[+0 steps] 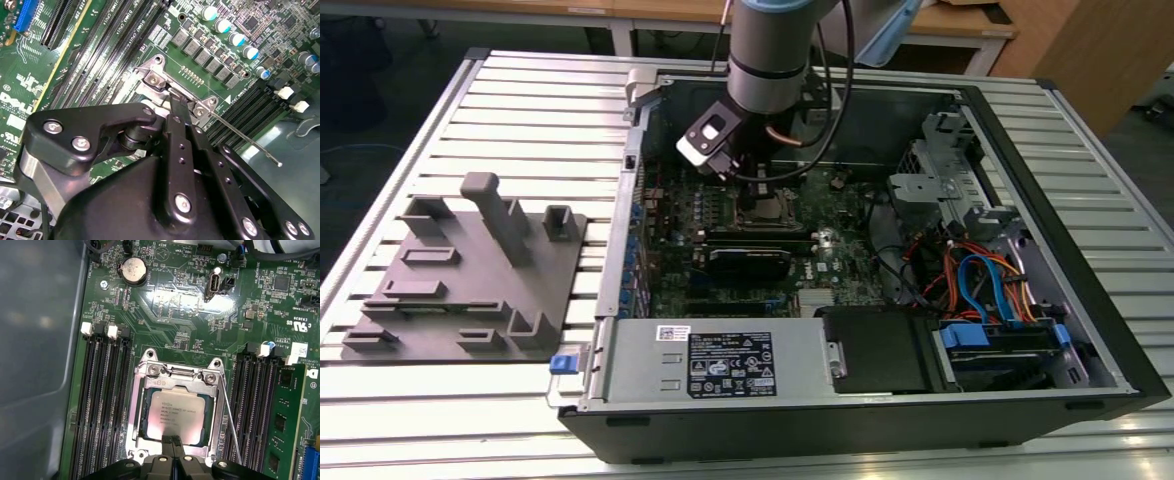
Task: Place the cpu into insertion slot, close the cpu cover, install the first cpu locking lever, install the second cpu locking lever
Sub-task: 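Close the cpu cover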
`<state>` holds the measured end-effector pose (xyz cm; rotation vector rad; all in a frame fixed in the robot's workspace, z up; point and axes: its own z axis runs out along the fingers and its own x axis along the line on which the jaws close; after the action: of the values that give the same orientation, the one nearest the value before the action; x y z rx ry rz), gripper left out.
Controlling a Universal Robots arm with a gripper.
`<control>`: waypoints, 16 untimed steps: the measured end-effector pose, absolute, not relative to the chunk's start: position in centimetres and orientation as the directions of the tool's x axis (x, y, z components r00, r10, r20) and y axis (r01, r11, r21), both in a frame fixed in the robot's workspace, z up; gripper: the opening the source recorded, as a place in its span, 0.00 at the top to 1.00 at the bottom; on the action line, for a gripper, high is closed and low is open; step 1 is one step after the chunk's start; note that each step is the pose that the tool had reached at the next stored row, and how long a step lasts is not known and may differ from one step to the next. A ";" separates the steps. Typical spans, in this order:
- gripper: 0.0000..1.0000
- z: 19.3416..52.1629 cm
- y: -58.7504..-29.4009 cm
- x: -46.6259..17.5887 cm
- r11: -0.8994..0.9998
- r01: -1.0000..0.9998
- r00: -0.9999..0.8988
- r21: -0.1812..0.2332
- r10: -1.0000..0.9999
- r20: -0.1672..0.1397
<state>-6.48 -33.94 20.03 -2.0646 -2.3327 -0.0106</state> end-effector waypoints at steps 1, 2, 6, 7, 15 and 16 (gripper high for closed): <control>0.90 20.1 -33.9 -6.5 0.122 0.993 -0.121 -0.013 0.992 0.024; 0.90 20.2 -33.9 -6.5 0.122 0.993 -0.121 -0.013 0.992 0.024; 0.90 20.3 -34.0 -6.6 0.122 0.993 -0.121 -0.013 0.992 0.024; 0.90 20.2 -33.9 -6.6 0.122 0.993 -0.121 -0.013 0.992 0.024; 0.90 19.8 -34.0 -6.6 0.121 0.993 -0.121 -0.013 0.992 0.023; 0.90 19.8 -34.0 -6.6 0.121 0.993 -0.121 -0.013 0.992 0.023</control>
<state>-6.57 -33.96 19.83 -2.0649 -2.3327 -0.0088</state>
